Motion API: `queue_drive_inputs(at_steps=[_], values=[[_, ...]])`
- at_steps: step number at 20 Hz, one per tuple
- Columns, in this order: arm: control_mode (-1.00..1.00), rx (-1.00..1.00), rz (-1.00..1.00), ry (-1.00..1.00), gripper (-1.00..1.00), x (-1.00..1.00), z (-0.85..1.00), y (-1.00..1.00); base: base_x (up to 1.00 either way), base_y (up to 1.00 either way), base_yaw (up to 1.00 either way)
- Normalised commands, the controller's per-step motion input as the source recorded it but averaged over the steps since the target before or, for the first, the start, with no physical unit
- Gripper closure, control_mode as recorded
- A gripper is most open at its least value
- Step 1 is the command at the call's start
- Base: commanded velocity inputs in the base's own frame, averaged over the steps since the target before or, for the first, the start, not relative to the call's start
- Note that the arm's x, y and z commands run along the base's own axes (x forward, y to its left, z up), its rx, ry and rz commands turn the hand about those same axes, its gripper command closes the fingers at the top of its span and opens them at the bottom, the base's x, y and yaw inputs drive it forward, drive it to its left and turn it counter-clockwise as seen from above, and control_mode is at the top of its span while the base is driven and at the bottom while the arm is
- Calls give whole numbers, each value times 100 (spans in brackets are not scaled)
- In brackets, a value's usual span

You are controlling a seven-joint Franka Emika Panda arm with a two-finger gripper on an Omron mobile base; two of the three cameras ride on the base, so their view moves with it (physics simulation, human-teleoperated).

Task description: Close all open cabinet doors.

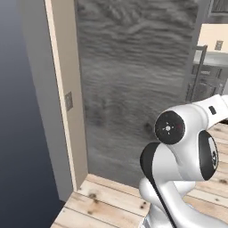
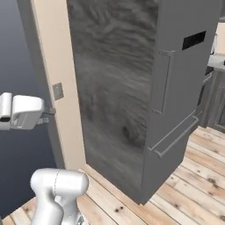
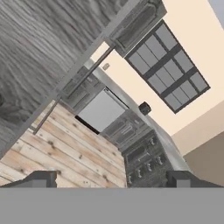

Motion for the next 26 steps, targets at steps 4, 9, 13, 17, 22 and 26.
queue_drive_inputs(at_steps=[4,9,13,17,22,26], values=[[100,0,0,0,-100,0,0,0,-34,-25,-36],[100,0,0,0,-100,0,0,0,-4,-47,-27],[100,0,0,0,-100,0,0,0,0,-65,-16],[100,0,0,0,-100,0,0,0,1,-71,-12],[100,0,0,0,-100,0,0,0,20,-74,-7],[100,0,0,0,-100,0,0,0,47,-75,-3]])
